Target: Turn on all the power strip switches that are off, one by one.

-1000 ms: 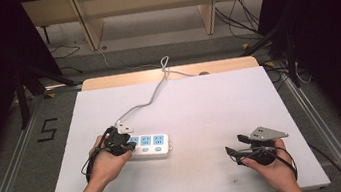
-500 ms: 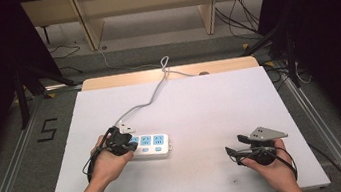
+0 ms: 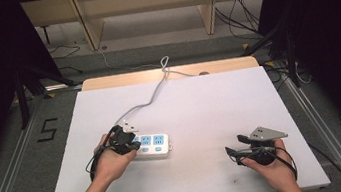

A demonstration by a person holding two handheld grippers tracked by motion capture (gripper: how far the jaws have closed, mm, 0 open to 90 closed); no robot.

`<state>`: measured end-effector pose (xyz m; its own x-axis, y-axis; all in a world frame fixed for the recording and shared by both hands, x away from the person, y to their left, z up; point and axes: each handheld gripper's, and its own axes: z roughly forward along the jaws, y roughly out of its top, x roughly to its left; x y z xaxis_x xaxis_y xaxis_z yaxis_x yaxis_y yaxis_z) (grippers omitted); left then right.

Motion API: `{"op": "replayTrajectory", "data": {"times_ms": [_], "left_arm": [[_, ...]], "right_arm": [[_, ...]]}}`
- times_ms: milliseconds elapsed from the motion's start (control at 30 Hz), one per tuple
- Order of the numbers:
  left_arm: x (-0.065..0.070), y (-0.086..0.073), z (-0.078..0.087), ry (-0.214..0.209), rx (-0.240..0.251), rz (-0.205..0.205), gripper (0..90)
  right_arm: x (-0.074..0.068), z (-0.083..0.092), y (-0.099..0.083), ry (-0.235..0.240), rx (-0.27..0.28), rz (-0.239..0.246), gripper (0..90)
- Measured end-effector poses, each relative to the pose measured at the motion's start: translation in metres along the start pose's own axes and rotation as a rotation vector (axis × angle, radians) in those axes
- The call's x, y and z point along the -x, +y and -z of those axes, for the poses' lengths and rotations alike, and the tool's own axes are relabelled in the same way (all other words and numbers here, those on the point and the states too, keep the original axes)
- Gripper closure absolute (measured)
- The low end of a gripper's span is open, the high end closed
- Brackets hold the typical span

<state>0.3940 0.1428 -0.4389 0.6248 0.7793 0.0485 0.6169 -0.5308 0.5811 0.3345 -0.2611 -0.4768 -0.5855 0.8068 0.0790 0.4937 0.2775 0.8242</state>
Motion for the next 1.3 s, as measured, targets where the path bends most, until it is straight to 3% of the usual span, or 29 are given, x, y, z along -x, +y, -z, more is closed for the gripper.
{"op": "replayTrajectory", "data": {"times_ms": [1300], "left_arm": [[0.022, 0.019, -0.011, -0.039, -0.015, -0.045, 89.7]], "right_arm": [[0.001, 0.000, 0.000, 0.000, -0.005, 0.007, 34.3]]}}
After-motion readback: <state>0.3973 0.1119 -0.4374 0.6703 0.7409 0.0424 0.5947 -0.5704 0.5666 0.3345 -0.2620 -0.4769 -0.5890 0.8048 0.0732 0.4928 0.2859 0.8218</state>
